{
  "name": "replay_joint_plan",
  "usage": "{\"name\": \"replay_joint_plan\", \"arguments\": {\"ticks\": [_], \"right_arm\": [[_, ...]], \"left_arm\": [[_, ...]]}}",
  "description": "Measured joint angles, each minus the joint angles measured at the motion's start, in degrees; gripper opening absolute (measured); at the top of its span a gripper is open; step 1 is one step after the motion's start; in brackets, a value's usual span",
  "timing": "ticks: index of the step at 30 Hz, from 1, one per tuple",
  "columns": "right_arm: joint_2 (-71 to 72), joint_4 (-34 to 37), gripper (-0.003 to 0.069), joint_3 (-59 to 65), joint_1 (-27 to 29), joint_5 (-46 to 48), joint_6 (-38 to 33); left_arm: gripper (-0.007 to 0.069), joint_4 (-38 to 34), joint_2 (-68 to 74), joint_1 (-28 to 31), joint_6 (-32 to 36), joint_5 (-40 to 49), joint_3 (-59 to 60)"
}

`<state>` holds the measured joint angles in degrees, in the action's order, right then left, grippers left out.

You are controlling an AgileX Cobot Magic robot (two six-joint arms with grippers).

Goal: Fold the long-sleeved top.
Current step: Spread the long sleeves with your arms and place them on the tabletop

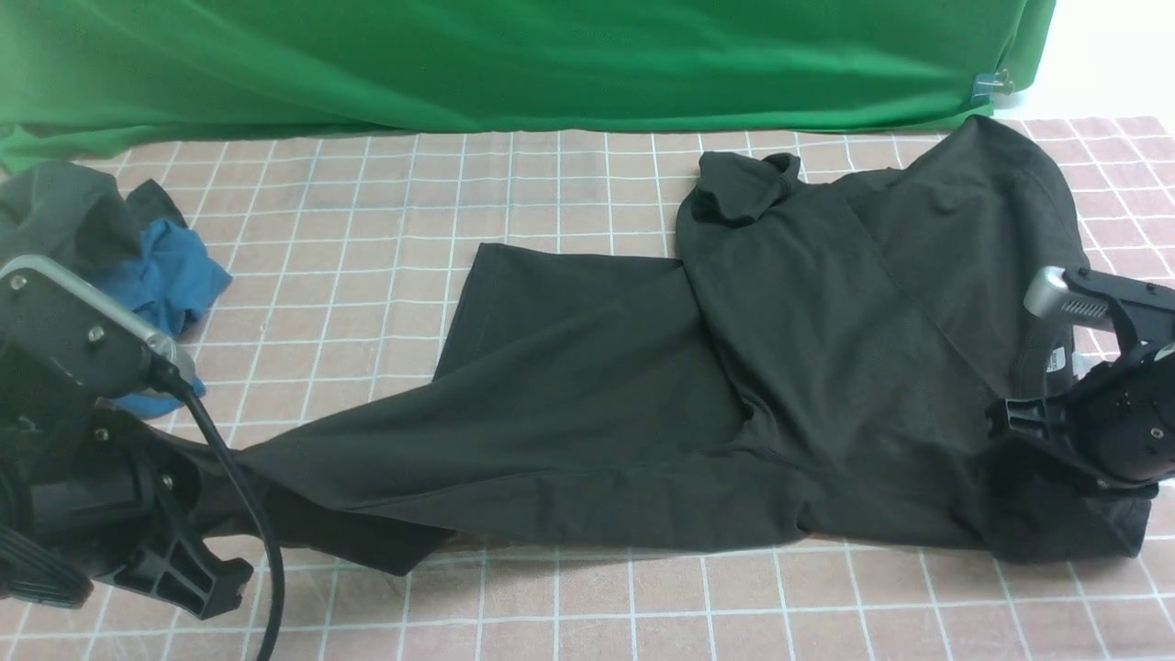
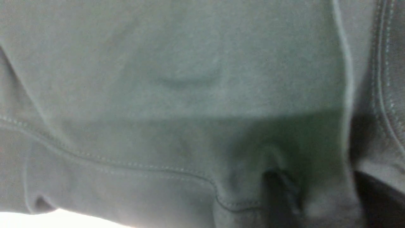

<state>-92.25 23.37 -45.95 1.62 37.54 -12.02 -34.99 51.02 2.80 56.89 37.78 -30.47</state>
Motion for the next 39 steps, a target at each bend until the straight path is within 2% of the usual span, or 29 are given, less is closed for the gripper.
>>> {"name": "replay_joint_plan", "arguments": {"ticks": [2, 4, 8, 10, 16, 20, 27, 29, 31, 32, 34, 37, 39], "right_arm": [[0.6, 0.1, 0.0129, 0.0, 0.0, 2.1, -1.4], [2.6, 0.1, 0.0069, 0.0, 0.0, 4.6, -2.4], [8.7, -0.1, 0.0063, 0.0, 0.0, 9.5, -2.8], [15.0, -1.8, 0.0063, 0.0, 0.0, 16.1, -1.8], [30.3, -13.5, 0.0062, 0.3, -0.2, 29.6, 9.0], [38.7, -18.1, 0.0062, 3.2, -1.0, 31.3, 12.8], [45.2, -18.9, 0.0074, 16.0, -1.8, 32.4, 16.5], [45.2, -18.8, 0.0104, 17.2, -1.8, 32.4, 17.3], [45.2, -18.7, 0.0173, 17.6, -1.8, 32.6, 17.7], [45.2, -18.8, 0.0292, 17.0, -1.8, 32.6, 18.1], [45.2, -18.8, 0.0447, 15.1, -1.8, 32.6, 18.1], [44.9, -18.8, 0.0595, 9.6, -1.8, 31.7, 17.9], [43.1, -18.8, 0.0605, 5.8, -1.8, 29.2, 17.9]], "left_arm": [[0.0021, 0.2, 0.0, 0.0, 0.0, 0.0, 0.0], [0.0021, 0.9, -0.4, 0.0, 0.0, 0.0, 0.0], [0.0021, 1.9, -2.2, 0.0, 0.0, 0.0, 0.0], [0.0021, 2.2, -4.7, 0.0, 0.1, 0.0, 0.0], [0.0021, 3.9, -9.9, 0.0, -0.2, 3.2, -1.0], [0.0021, 5.8, -10.8, 0.0, -2.4, 7.8, -2.8], [0.0021, 11.3, -10.8, 0.0, -8.4, 16.2, -4.1], [0.0021, 11.7, -10.8, 0.0, -9.0, 17.1, -4.1], [0.0021, 12.1, -10.8, 0.0, -9.3, 17.6, -4.1], [0.0021, 12.7, -10.8, 0.0, -9.5, 17.4, -4.1], [0.0021, 13.4, -10.8, 0.0, -9.7, 16.7, -4.1], [0.0021, 14.2, -10.8, 0.0, -9.8, 15.3, -4.1], [0.0021, 14.2, -10.8, 0.0, -9.8, 14.3, -4.1]]}}
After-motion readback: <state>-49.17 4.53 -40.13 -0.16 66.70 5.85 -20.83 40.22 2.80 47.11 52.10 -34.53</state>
